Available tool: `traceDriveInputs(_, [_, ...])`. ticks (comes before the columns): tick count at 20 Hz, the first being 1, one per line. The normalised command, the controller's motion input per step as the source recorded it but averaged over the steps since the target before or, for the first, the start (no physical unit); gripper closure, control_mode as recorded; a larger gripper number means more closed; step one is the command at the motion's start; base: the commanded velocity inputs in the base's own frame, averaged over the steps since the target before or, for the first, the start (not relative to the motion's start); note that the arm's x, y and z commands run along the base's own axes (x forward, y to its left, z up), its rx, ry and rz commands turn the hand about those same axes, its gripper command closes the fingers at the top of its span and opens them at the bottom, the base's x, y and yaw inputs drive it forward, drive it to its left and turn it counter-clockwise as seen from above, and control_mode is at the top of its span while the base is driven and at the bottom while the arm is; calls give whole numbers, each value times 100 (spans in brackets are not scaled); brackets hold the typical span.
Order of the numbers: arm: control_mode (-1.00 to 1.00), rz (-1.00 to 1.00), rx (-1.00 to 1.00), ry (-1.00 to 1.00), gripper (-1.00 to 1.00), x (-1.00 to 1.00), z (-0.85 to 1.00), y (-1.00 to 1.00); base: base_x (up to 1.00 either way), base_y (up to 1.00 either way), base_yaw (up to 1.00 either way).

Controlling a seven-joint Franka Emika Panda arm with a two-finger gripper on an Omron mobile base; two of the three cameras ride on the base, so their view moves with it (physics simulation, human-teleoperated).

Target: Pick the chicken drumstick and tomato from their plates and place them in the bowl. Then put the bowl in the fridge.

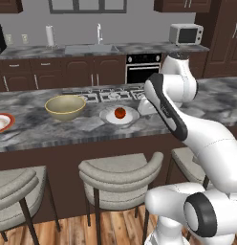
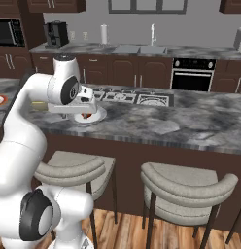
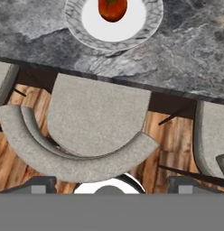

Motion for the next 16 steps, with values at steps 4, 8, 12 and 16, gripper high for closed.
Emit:
traceDriveInputs(4, [-100,23,-9,0,-100,16,-9,22,0,0,0])
traceDriveInputs(8, [-100,23,-6,0,-100,36,-4,20,0,0,0])
traceDriveInputs(12, [-100,9,0,0,-100,47,0,12,0,0,0])
traceDriveInputs(16, [-100,0,0,5,-100,53,-7,20,0,0,0])
